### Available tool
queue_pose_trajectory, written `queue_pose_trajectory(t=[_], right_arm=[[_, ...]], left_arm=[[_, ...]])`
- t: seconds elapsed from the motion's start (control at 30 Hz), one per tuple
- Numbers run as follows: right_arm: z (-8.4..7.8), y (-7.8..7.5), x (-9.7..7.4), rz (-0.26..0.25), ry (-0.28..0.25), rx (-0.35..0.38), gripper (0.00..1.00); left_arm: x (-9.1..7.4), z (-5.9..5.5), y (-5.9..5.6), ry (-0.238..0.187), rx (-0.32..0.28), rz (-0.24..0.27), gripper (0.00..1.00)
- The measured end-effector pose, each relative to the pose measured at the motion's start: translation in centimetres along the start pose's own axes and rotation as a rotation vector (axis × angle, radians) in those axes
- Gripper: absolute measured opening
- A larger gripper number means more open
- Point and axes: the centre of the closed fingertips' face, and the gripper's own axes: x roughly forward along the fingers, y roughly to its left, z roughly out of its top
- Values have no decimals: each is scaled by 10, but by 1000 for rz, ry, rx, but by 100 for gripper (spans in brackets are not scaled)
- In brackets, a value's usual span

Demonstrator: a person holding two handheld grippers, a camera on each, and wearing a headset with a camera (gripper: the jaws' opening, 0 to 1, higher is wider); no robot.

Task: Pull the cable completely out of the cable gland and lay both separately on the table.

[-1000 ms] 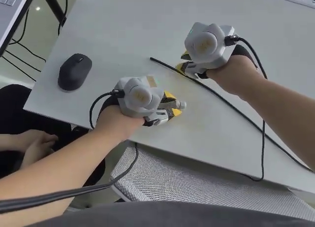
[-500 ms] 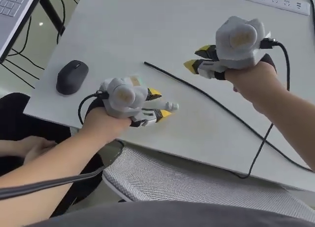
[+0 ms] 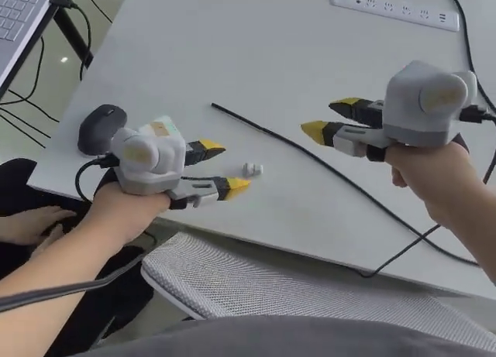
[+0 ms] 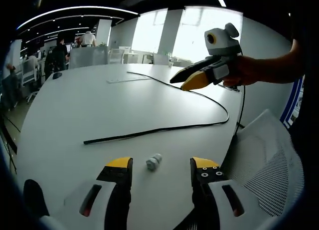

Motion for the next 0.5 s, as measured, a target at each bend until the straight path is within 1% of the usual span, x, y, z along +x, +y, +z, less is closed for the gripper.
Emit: queue_pose_trajectory(t=[0.03, 0.07, 0.1, 0.17, 0.2, 0.23, 0.27, 0.3, 0.4, 0.5], right_arm=[[-2, 0, -7, -5, -9, 6, 41], [-3, 2, -17, -1, -27, 15, 42], [-4, 4, -23, 5, -39, 14, 44], [-8, 3, -38, -3, -53, 21, 48], [-9, 3, -47, -2, -79, 55, 49], [-10, 4, -51, -1, -96, 82, 50], [-13, 4, -59, -4, -115, 120, 52], [-14, 4, -62, -5, -121, 131, 54], [-26, 6, -78, -12, -144, 153, 60], [-39, 12, -86, -1, -150, 165, 67]], left_arm=[[-1, 2, 0, -1, -5, 5, 51], [-3, 7, 0, -8, 0, 8, 52], [-5, 10, -1, -17, 6, 7, 51], [-7, 17, -2, -25, -1, 5, 52], [-8, 20, -3, -34, 0, 6, 53], [-8, 22, -3, -39, -2, 5, 54], [-8, 25, -4, -44, -13, 2, 54], [-8, 25, -4, -46, -15, 2, 55], [-9, 27, -6, -50, -32, 4, 56], [-10, 28, -9, -58, -47, 6, 58]])
